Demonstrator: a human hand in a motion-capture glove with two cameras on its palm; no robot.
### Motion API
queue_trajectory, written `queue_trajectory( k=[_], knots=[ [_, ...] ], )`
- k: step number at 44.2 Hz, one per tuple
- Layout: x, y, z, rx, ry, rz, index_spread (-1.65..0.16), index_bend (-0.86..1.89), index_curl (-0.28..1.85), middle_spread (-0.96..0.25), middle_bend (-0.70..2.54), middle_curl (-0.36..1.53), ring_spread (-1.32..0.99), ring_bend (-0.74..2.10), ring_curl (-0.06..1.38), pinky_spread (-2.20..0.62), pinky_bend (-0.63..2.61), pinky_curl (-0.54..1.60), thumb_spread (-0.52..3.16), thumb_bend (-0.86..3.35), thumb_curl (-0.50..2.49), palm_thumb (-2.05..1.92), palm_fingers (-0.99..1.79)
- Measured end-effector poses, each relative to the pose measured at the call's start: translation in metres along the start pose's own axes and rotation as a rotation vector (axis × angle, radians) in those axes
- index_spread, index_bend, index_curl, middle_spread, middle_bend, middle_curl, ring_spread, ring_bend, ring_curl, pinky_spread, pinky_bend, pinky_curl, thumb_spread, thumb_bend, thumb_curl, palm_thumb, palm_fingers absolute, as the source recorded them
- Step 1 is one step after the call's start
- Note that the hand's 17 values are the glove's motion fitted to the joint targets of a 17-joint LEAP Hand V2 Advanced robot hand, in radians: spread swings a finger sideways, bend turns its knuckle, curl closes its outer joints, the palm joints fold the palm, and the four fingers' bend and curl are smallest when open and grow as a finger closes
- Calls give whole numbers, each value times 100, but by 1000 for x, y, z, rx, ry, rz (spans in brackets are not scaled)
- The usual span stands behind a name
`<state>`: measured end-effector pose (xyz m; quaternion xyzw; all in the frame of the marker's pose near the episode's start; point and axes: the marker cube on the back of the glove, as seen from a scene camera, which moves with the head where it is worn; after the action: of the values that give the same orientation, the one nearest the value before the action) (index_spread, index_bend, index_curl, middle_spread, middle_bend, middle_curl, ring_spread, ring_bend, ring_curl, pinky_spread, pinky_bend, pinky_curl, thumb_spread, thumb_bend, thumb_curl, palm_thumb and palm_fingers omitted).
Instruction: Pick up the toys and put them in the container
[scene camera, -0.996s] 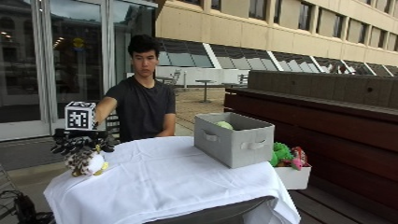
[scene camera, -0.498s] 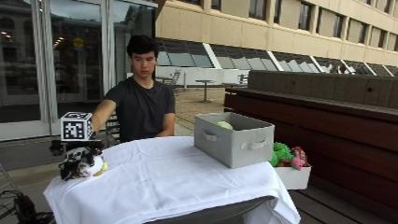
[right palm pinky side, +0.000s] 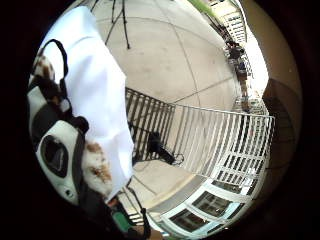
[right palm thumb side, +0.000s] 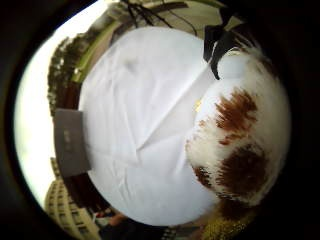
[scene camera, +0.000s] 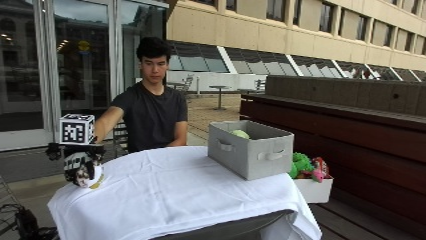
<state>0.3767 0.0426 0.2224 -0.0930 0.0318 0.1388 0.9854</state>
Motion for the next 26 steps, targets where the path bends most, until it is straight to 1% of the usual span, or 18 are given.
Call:
queue_trajectory(
  k=[1,2,5,9,14,15,18,21,26],
  knots=[
    [0,1,1,-11,3,-1,-44,17,15,-40,43,44,-50,98,42,-42,92,29,65,28,56,78,104],
    [0,2,1,-20,4,-4,-43,20,16,-41,50,46,-50,99,43,-43,87,28,60,27,57,79,114],
    [-2,2,-1,-36,-4,-3,-42,22,19,-44,58,50,-49,101,45,-45,81,28,51,25,60,79,121],
    [-11,2,-12,-28,-18,18,-41,25,21,-46,67,54,-49,107,47,-47,73,28,38,27,64,86,126],
    [-27,8,-46,4,-47,-5,-40,27,24,-46,70,56,-47,107,48,-49,75,30,29,24,66,85,123],
    [-32,8,-57,14,-52,-11,-39,27,25,-46,72,56,-47,108,48,-49,73,29,23,25,67,88,124],
    [-57,11,-109,50,-65,-35,-40,18,24,-45,65,55,-45,109,48,-48,82,32,34,19,67,78,113],
    [-82,15,-158,97,-70,-64,-40,15,23,-45,63,56,-44,110,48,-48,84,34,38,18,69,77,110],
    [-125,21,-224,175,-61,-107,-41,13,21,-44,60,56,-44,111,48,-48,86,35,45,17,72,76,108]
  ],
)
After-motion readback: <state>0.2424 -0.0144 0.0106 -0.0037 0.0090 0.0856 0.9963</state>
